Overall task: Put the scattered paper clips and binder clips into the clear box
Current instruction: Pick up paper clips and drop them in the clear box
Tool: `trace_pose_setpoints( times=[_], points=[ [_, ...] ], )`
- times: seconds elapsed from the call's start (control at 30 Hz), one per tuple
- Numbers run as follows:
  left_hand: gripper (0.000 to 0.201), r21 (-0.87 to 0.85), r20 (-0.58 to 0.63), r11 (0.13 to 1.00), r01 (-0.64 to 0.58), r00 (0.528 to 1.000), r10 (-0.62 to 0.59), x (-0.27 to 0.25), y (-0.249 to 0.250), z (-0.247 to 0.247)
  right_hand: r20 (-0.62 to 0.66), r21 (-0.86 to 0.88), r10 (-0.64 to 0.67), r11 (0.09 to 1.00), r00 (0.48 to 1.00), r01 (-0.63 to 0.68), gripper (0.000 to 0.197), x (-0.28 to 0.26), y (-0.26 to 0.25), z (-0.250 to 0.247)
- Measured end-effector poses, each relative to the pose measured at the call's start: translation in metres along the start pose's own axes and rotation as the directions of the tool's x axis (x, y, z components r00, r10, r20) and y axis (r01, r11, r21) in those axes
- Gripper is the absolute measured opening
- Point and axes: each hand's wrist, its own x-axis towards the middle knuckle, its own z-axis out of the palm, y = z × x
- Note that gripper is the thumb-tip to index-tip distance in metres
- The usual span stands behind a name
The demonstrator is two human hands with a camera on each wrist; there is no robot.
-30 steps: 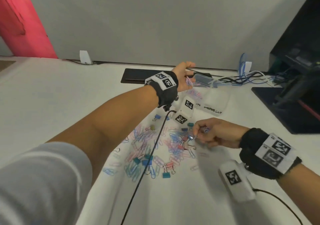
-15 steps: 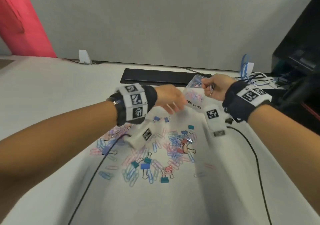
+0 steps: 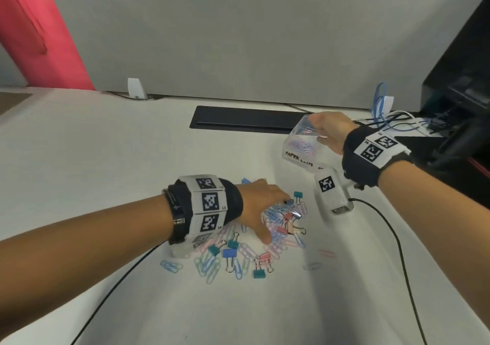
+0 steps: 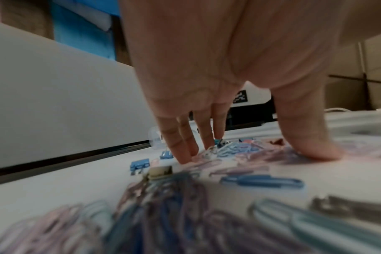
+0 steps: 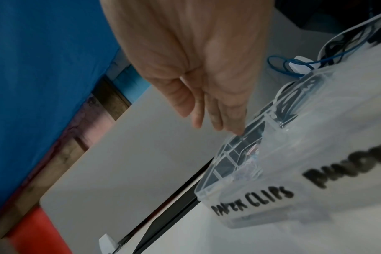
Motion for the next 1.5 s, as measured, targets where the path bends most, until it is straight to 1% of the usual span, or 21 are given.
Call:
trace_pose_setpoints(
  times=[0.07,0.17,0.23,0.27,0.3,0.37,0.47,0.57,0.63,0.7,0.77,0.87,0.9,0.93,1.03,1.1,1.17,1.27,1.33,1.37,1.5],
  points=[
    [0.078,0.013,-0.062,1.0,0.002,0.998,-0.001,0.001,0.003,0.002,0.038,-0.009,-0.05,0.999,0.998,0.05,0.02,-0.017,-0.002,-0.001],
    [0.051,0.018,-0.093,1.0,0.004,0.996,-0.003,0.003,0.005,0.002,0.181,-0.18,-0.146,0.967,0.972,0.179,0.022,-0.053,-0.004,-0.004],
    [0.038,-0.014,-0.114,1.0,-0.005,0.994,0.003,0.003,0.005,0.003,0.335,-0.418,-0.066,0.884,0.94,0.211,0.016,-0.081,-0.002,-0.002],
    [0.034,-0.022,-0.123,1.0,-0.01,0.992,0.008,0.004,0.005,0.003,0.397,-0.554,0.026,0.804,0.918,0.217,0.012,-0.094,0.001,-0.001],
    [0.031,-0.021,-0.13,1.0,-0.014,0.991,0.011,0.004,0.005,0.003,0.434,-0.668,0.126,0.71,0.892,0.225,0.015,-0.104,0.005,0.0],
    [0.029,-0.014,-0.137,1.0,-0.011,0.991,0.009,0.005,0.005,0.005,0.446,-0.8,0.267,0.547,0.854,0.246,0.035,-0.123,0.017,0.004],
    [0.027,0.0,-0.165,1.0,0.006,0.986,-0.006,0.004,0.005,0.007,0.431,-0.871,0.333,0.395,0.838,0.291,0.054,-0.139,0.036,0.012],
    [0.028,-0.054,-0.194,0.997,0.051,0.979,-0.061,0.002,0.003,0.005,0.387,-0.908,0.333,0.3,0.86,0.292,0.059,-0.149,0.048,0.018],
    [0.028,-0.138,-0.196,0.986,0.096,0.973,-0.123,0.0,-0.001,0.003,0.374,-0.916,0.308,0.271,0.875,0.296,0.057,-0.153,0.051,0.018],
    [0.028,-0.24,-0.181,0.962,0.133,0.967,-0.179,-0.004,-0.008,0.001,0.381,-0.908,0.284,0.295,0.88,0.298,0.051,-0.157,0.053,0.018],
    [0.029,-0.375,-0.158,0.914,0.152,0.961,-0.225,-0.007,-0.014,-0.002,0.379,-0.89,0.256,0.363,0.889,0.275,0.042,-0.159,0.056,0.017],
    [0.032,-0.609,-0.11,0.78,0.145,0.958,-0.264,-0.012,-0.022,-0.007,0.37,-0.842,0.192,0.482,0.909,0.241,0.035,-0.16,0.064,0.016],
    [0.033,-0.693,-0.084,0.707,0.142,0.958,-0.274,-0.014,-0.024,-0.008,0.365,-0.826,0.175,0.514,0.914,0.231,0.035,-0.161,0.066,0.015],
    [0.034,-0.784,-0.047,0.605,0.141,0.958,-0.284,-0.016,-0.025,-0.009,0.362,-0.811,0.16,0.54,0.918,0.225,0.035,-0.161,0.068,0.015],
    [0.034,-0.955,0.044,0.27,0.122,0.959,-0.279,-0.022,-0.027,-0.011,0.37,-0.779,0.131,0.583,0.92,0.23,0.034,-0.163,0.071,0.015],
    [0.029,-0.991,0.069,0.092,0.097,0.96,-0.27,-0.025,-0.028,-0.012,0.384,-0.772,0.12,0.586,0.916,0.247,0.035,-0.165,0.071,0.016],
    [0.021,-0.995,0.096,-0.053,0.085,0.958,-0.269,-0.026,-0.028,-0.011,0.399,-0.769,0.116,0.582,0.91,0.263,0.034,-0.167,0.07,0.016],
    [0.023,-0.965,0.138,-0.253,0.063,0.948,-0.288,-0.025,-0.031,-0.008,0.428,-0.769,0.123,0.57,0.895,0.289,0.033,-0.17,0.068,0.017],
    [0.026,-0.95,0.135,-0.309,0.039,0.945,-0.297,-0.023,-0.033,-0.005,0.438,-0.759,0.131,0.584,0.89,0.287,0.033,-0.168,0.065,0.016],
    [0.025,-0.95,0.13,-0.312,0.032,0.945,-0.3,-0.022,-0.034,-0.003,0.436,-0.737,0.128,0.619,0.891,0.272,0.032,-0.167,0.063,0.015],
    [0.003,-0.957,0.134,-0.286,0.056,0.956,-0.261,-0.027,-0.031,0.0,0.45,-0.454,0.084,0.879,0.889,0.147,0.029,-0.163,0.055,0.01]
  ],
)
